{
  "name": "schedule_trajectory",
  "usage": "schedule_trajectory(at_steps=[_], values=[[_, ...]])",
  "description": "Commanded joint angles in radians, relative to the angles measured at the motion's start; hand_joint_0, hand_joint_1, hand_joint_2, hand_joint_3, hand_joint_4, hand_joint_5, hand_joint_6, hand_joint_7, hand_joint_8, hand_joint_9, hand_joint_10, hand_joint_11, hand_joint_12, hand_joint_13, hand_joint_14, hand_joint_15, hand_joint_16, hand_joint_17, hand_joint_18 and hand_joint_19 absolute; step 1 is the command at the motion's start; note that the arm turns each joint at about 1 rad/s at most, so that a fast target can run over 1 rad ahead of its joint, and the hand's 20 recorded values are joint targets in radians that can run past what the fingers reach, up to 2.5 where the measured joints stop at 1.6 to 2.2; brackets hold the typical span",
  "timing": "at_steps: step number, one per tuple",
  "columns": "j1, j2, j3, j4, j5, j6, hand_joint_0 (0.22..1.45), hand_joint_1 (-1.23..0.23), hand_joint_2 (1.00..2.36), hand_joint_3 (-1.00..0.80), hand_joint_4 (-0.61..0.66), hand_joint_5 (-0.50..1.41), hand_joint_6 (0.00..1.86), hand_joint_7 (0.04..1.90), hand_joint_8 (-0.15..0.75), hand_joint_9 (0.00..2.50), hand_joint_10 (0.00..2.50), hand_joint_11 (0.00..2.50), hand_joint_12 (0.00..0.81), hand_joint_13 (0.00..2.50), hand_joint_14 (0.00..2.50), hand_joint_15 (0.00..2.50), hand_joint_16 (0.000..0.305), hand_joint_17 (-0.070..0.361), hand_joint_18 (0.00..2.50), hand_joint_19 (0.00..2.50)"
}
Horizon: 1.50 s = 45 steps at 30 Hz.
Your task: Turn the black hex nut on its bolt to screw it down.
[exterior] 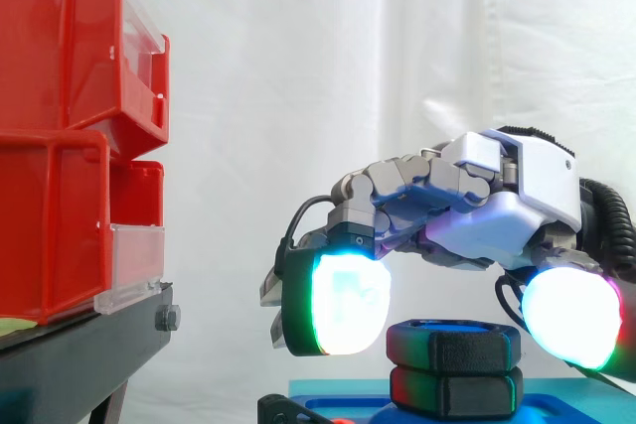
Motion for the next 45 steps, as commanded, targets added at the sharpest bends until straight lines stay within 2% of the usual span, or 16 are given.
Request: schedule_trajectory(at_steps=[1,6,10,15,18,21,29,39,45], values=[[-0.004,0.0,0.0,0.0,-0.007,0.0,0.28,-0.49,1.0,-0.5,0.36,-0.2,0.5,0.94,0.41,0.56,0.01,0.46,0.489,0.75,0.01,0.28,0.076,0.17,0.92,0.42],[-0.009,0.0,0.0,0.0,-0.007,-0.005,0.28,-0.47,1.0,-0.5,0.32,-0.22,0.5,0.86,0.403,0.52,0.01,0.41,0.489,0.73,0.01,0.26,0.076,0.172,0.9,0.42],[-0.012,-0.002,0.0,-0.001,-0.015,-0.006,0.27,-0.54,1.0,-0.5,0.3,-0.23,0.5,0.8,0.391,0.45,0.01,0.35,0.483,0.67,0.01,0.24,0.076,0.172,0.85,0.41],[-0.014,0.0,0.0,-0.006,-0.021,-0.014,0.32,-0.61,1.0,-0.5,0.26,-0.25,0.5,0.78,0.36,0.4,0.01,0.32,0.461,0.64,0.01,0.24,0.071,0.16,0.8,0.44],[-0.015,0.0,0.0,-0.007,-0.032,-0.02,0.35,-0.62,1.0,-0.5,0.24,-0.25,0.5,0.8,0.345,0.38,0.01,0.32,0.445,0.62,0.01,0.25,0.068,0.153,0.76,0.45],[-0.017,0.0,0.0,-0.012,-0.042,-0.022,0.38,-0.64,1.0,-0.5,0.27,-0.24,0.5,0.89,0.336,0.38,0.01,0.35,0.429,0.6,0.01,0.26,0.065,0.145,0.72,0.47],[-0.02,0.0,-0.001,-0.052,-0.047,-0.035,0.42,-0.7,1.0,-0.5,0.29,-0.22,0.5,1.03,0.321,0.38,0.01,0.37,0.406,0.59,0.01,0.27,0.06,0.135,0.68,0.5],[-0.026,0.0,-0.001,-0.061,-0.05,-0.055,0.45,-0.71,1.0,-0.45,0.3,-0.2,0.5,1.11,0.315,0.41,0.01,0.41,0.392,0.6,0.01,0.28,0.057,0.127,0.68,0.51],[-0.03,0.0,-0.001,-0.06,-0.058,-0.055,0.46,-0.69,1.0,-0.47,0.32,-0.2,0.57,1.01,0.322,0.45,0.01,0.43,0.392,0.64,0.01,0.3,0.056,0.125,0.71,0.51]])
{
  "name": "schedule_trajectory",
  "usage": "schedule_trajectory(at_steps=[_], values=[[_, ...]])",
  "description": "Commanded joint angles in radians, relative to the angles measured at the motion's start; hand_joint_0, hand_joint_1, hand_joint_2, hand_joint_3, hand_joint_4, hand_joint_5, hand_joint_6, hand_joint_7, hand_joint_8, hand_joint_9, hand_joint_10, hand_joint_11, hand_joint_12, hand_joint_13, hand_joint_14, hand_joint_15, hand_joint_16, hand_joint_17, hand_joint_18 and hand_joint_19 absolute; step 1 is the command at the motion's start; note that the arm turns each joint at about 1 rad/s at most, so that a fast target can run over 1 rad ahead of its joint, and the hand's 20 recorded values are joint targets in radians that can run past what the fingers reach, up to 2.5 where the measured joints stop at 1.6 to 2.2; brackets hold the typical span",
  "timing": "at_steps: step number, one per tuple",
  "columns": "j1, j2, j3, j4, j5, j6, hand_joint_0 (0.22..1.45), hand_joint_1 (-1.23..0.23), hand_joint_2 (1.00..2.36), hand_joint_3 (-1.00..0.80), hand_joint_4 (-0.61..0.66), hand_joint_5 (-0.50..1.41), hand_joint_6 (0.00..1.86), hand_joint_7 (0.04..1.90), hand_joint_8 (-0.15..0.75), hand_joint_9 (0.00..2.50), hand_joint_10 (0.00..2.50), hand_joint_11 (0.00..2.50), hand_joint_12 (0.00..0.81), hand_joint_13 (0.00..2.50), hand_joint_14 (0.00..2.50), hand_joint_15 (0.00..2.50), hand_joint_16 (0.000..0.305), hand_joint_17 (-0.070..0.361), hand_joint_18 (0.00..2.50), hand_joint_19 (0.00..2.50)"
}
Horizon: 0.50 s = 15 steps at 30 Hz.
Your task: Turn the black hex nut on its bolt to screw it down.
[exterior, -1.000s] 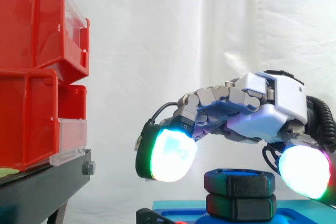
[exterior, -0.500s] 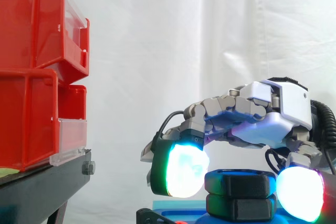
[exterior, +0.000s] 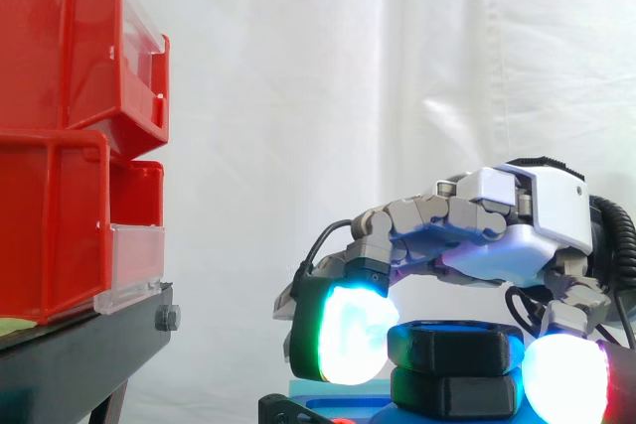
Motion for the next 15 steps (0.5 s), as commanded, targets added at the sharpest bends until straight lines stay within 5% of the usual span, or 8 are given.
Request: schedule_trajectory(at_steps=[1,15], values=[[-0.002,0.0,-0.001,0.001,-0.002,0.0,0.46,-0.69,1.0,-0.47,0.32,-0.2,0.58,0.99,0.324,0.45,0.01,0.44,0.392,0.64,0.01,0.3,0.056,0.125,0.71,0.52],[-0.004,0.0,-0.001,0.004,-0.001,0.0,0.46,-0.65,1.0,-0.48,0.32,-0.2,0.69,0.82,0.332,0.51,0.01,0.46,0.389,0.68,0.01,0.31,0.055,0.125,0.76,0.52]])
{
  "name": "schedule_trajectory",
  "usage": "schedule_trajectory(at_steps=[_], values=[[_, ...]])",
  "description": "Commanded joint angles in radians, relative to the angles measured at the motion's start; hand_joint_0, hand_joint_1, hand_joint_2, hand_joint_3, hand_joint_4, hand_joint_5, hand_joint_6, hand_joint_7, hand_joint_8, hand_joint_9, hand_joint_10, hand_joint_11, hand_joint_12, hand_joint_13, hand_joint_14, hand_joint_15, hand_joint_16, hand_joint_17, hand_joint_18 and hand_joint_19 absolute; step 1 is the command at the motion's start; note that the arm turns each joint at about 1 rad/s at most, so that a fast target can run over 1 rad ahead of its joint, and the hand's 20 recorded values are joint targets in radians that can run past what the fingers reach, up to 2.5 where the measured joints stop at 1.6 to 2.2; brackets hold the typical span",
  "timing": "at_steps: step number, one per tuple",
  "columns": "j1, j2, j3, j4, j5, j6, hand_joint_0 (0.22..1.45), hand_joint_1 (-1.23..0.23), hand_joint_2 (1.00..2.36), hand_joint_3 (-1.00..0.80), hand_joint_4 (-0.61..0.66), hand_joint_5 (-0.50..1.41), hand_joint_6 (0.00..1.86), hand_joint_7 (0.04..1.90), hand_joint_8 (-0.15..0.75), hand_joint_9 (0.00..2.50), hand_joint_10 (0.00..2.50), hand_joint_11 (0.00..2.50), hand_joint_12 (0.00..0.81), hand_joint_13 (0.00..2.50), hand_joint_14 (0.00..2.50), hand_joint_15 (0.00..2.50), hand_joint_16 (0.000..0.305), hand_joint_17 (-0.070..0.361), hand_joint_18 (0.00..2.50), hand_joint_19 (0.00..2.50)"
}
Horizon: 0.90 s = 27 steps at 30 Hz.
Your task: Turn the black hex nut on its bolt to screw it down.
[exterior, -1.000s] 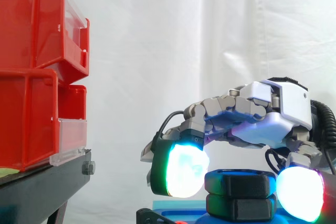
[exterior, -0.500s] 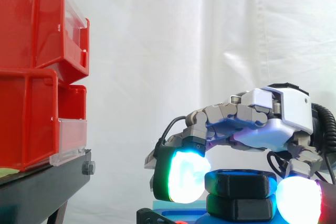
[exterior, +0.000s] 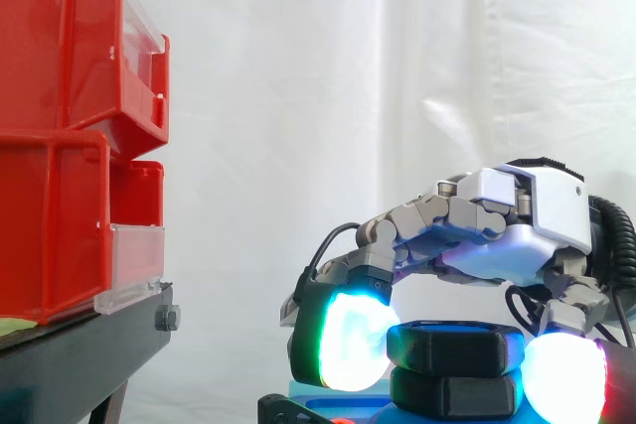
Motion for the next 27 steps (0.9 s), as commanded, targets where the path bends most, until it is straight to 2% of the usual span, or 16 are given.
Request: schedule_trajectory(at_steps=[1,12,15,17,20,23,27], values=[[0.0,0.0,0.001,0.001,-0.001,0.0,0.46,-0.65,1.0,-0.48,0.32,-0.2,0.69,0.83,0.333,0.52,0.01,0.46,0.387,0.69,0.01,0.32,0.055,0.125,0.76,0.52],[0.0,0.0,0.001,0.004,-0.001,0.0,0.45,-0.63,1.0,-0.5,0.33,-0.19,0.67,0.86,0.343,0.55,0.01,0.47,0.394,0.71,0.01,0.32,0.057,0.127,0.8,0.52],[0.0,0.0,0.001,0.004,0.0,0.0,0.42,-0.6,1.0,-0.5,0.33,-0.19,0.5,1.09,0.342,0.49,0.01,0.45,0.411,0.7,0.01,0.3,0.06,0.136,0.81,0.49],[0.0,0.0,0.001,0.004,0.0,0.002,0.38,-0.59,1.0,-0.5,0.24,-0.26,0.5,0.87,0.327,0.34,0.01,0.35,0.423,0.61,0.01,0.25,0.065,0.146,0.74,0.46],[0.0,0.0,0.001,0.004,0.0,0.003,0.35,-0.56,1.0,-0.5,0.18,-0.3,0.5,0.74,0.324,0.24,0.0,0.24,0.435,0.55,0.01,0.19,0.068,0.154,0.68,0.43],[0.002,0.0,0.002,0.004,0.0,0.005,0.34,-0.54,1.0,-0.5,0.15,-0.3,0.5,0.7,0.318,0.18,0.0,0.19,0.439,0.49,0.0,0.17,0.07,0.157,0.63,0.44],[0.0,0.003,0.027,-0.004,-0.001,0.002,0.34,-0.54,1.0,-0.5,0.15,-0.3,0.5,0.69,0.318,0.17,0.0,0.17,0.441,0.48,0.01,0.18,0.07,0.157,0.63,0.44]])
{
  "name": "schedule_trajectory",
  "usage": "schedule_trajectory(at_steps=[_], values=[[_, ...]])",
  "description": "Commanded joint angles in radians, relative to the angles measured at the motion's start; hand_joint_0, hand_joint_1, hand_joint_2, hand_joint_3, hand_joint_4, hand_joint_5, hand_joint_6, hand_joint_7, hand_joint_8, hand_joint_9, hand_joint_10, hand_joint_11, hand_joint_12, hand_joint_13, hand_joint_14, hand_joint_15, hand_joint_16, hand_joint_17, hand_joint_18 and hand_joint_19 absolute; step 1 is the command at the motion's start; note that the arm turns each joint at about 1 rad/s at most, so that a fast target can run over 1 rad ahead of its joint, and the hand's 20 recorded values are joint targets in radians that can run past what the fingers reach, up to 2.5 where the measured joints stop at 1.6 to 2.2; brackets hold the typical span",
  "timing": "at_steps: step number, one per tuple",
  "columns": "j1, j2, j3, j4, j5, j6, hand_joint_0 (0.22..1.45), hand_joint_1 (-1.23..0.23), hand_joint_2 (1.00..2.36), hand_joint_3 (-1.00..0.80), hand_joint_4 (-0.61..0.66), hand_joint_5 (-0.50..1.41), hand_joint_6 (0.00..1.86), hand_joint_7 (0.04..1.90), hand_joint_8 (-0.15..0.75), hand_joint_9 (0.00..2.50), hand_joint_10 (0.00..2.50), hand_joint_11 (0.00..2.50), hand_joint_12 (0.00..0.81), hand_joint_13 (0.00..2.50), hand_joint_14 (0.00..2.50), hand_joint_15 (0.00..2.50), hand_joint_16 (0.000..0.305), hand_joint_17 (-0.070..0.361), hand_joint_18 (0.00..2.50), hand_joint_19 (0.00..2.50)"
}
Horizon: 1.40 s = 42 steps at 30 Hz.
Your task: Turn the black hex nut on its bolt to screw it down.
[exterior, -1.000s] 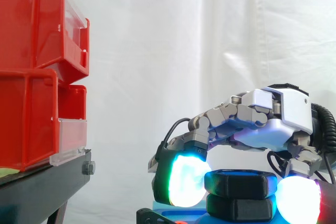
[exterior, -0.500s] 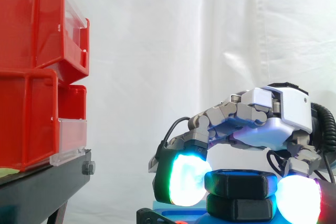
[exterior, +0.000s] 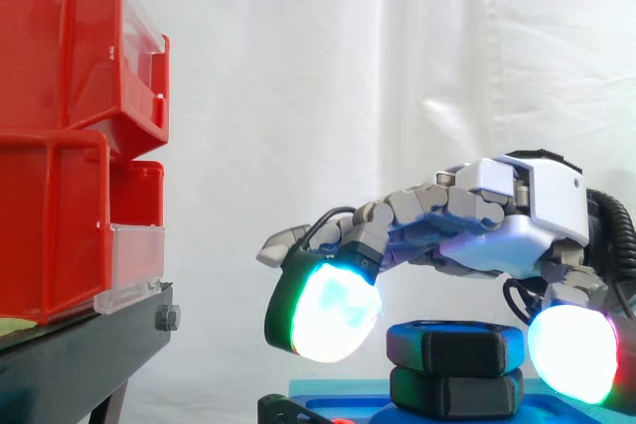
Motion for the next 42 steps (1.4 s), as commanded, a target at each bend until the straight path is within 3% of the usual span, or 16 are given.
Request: schedule_trajectory(at_steps=[1,6,10,17,19,20,22,24,28,30,33,34,35,39,41,42], values=[[0.0,0.001,0.021,-0.005,-0.001,-0.001,0.34,-0.54,1.0,-0.5,0.16,-0.3,0.5,0.69,0.319,0.17,0.0,0.17,0.441,0.48,0.0,0.17,0.07,0.157,0.63,0.44],[-0.008,0.015,0.035,-0.011,0.001,-0.023,0.34,-0.52,1.0,-0.5,0.17,-0.3,0.5,0.69,0.323,0.18,0.0,0.18,0.442,0.49,0.0,0.18,0.07,0.157,0.63,0.44],[-0.013,0.056,0.03,-0.072,0.002,-0.067,0.34,-0.51,1.0,-0.5,0.18,-0.3,0.5,0.7,0.326,0.2,0.0,0.19,0.443,0.49,0.01,0.18,0.069,0.156,0.64,0.45],[-0.028,0.152,0.007,-0.355,0.015,-0.237,0.36,-0.46,1.0,-0.5,0.19,-0.29,0.5,0.71,0.324,0.22,0.0,0.19,0.437,0.49,0.01,0.19,0.067,0.151,0.63,0.46],[-0.036,0.185,-0.022,-0.407,0.047,-0.303,0.37,-0.46,1.0,-0.5,0.19,-0.28,0.5,0.71,0.324,0.23,0.0,0.18,0.436,0.5,0.01,0.17,0.067,0.15,0.64,0.44],[-0.039,0.213,-0.048,-0.424,0.081,-0.331,0.37,-0.46,1.0,-0.5,0.2,-0.28,0.5,0.71,0.324,0.23,0.0,0.18,0.436,0.5,0.01,0.18,0.067,0.15,0.64,0.45],[-0.04,0.248,-0.089,-0.43,0.125,-0.343,0.38,-0.47,1.0,-0.5,0.19,-0.28,0.5,0.71,0.316,0.22,0.0,0.19,0.429,0.49,0.01,0.19,0.065,0.146,0.62,0.47],[-0.04,0.333,-0.194,-0.424,0.22,-0.342,0.39,-0.47,1.0,-0.5,0.18,-0.28,0.5,0.71,0.313,0.21,0.0,0.19,0.427,0.49,0.01,0.19,0.064,0.145,0.61,0.46],[-0.034,0.435,-0.343,-0.367,0.318,-0.34,0.39,-0.47,1.0,-0.5,0.18,-0.29,0.5,0.71,0.311,0.21,0.0,0.19,0.422,0.48,0.01,0.19,0.064,0.143,0.6,0.46],[-0.031,0.507,-0.441,-0.289,0.38,-0.334,0.4,-0.47,1.0,-0.5,0.17,-0.29,0.5,0.71,0.31,0.21,0.0,0.19,0.42,0.47,0.01,0.19,0.063,0.142,0.6,0.45],[-0.026,0.555,-0.494,-0.249,0.423,-0.308,0.4,-0.47,1.0,-0.5,0.17,-0.28,0.5,0.71,0.31,0.21,0.01,0.18,0.42,0.47,0.01,0.19,0.063,0.142,0.59,0.46],[-0.022,0.589,-0.525,-0.25,0.46,-0.268,0.4,-0.47,1.0,-0.5,0.17,-0.28,0.5,0.71,0.309,0.21,0.0,0.18,0.42,0.43,0.01,0.18,0.063,0.141,0.57,0.45],[-0.02,0.599,-0.537,-0.255,0.47,-0.251,0.4,-0.47,1.0,-0.5,0.17,-0.29,0.5,0.71,0.311,0.2,0.0,0.18,0.422,0.41,0.01,0.18,0.063,0.141,0.52,0.45],[-0.011,0.645,-0.565,-0.321,0.527,-0.141,0.4,-0.38,1.0,-0.5,0.12,-0.3,0.5,0.73,0.285,0.0,0.0,0.21,0.41,0.02,0.0,0.1,0.06,0.135,0.08,0.4],[-0.006,0.661,-0.58,-0.378,0.559,-0.112,0.4,-0.38,1.0,-0.5,0.12,-0.3,0.5,0.73,0.284,0.0,0.0,0.2,0.409,0.0,0.0,0.08,0.06,0.135,0.02,0.37],[-0.003,0.676,-0.606,-0.398,0.599,-0.093,0.4,-0.38,1.0,-0.5,0.12,-0.3,0.5,0.73,0.284,0.0,0.0,0.2,0.407,0.0,0.0,0.07,0.06,0.135,0.01,0.37]])
